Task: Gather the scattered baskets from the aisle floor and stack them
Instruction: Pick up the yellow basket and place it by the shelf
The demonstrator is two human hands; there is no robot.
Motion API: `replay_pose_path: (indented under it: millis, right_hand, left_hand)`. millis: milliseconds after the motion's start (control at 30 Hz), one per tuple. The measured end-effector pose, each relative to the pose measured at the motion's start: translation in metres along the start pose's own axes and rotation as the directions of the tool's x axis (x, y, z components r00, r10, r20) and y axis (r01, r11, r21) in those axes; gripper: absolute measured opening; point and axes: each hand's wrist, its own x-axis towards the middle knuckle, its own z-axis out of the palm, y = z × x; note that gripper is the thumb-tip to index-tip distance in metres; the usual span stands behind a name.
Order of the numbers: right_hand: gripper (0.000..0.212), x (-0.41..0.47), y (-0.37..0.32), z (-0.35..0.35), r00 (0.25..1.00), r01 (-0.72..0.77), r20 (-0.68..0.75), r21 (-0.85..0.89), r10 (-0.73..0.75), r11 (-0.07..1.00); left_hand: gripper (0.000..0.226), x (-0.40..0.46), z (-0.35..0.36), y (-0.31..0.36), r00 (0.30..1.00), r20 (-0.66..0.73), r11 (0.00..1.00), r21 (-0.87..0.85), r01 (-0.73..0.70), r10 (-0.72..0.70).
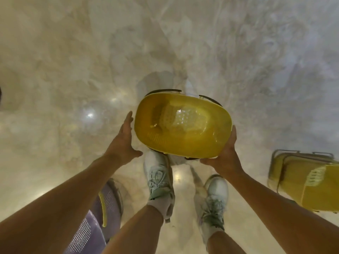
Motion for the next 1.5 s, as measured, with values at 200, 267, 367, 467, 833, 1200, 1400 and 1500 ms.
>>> replay_pose_path:
  millis: [200,267,367,467,833,1200,1400,1500]
  right_hand:
    - [0.136,0.002,-0.004,0.004,0.999,0.010,-0.045,0.032,-0.008,0.999]
    - [0.136,0.002,-0.010,0.001,0.999,0.008,-0.052,0.044,-0.006,0.999]
    - [0.139,0.000,-0.027,-0.010,0.999,-0.006,-0.035,0.027,0.007,1.000]
    - [0.134,-0.013,-0.050,-0.026,0.999,0.030,0.011,0.039,-0.030,0.999]
    - [0.109,-0.172,-0.309,-0.141,0.930,0.350,0.138,-0.056,-0.340,0.935]
    - [0.130,-0.377,-0.561,-0.195,0.829,0.546,0.205,-0.097,-0.520,0.832]
    - [0.129,-0.404,-0.619,-0.182,0.773,0.627,0.174,-0.061,-0.610,0.777]
    - [0.131,-0.406,-0.641,-0.175,0.764,0.639,0.164,-0.063,-0.624,0.767]
  left_hand:
    - [0.133,0.011,0.009,0.014,0.994,-0.095,0.997,-0.042,-0.065,0.061]
    - [0.132,0.008,0.004,0.012,0.991,-0.121,0.996,-0.060,-0.069,0.061]
    - [0.133,-0.007,-0.012,0.014,0.987,-0.137,0.991,-0.088,-0.101,0.088]
    - [0.132,-0.034,-0.033,0.026,0.982,-0.151,0.983,-0.126,-0.134,0.115]
    - [0.120,-0.282,-0.181,0.156,0.911,-0.366,0.901,-0.302,-0.312,0.193]
    - [0.118,-0.549,-0.293,0.233,0.727,-0.616,0.781,-0.278,-0.560,0.302]
    - [0.127,-0.588,-0.350,0.243,0.627,-0.680,0.702,-0.229,-0.674,0.380]
    - [0.129,-0.592,-0.379,0.245,0.600,-0.695,0.671,-0.227,-0.706,0.396]
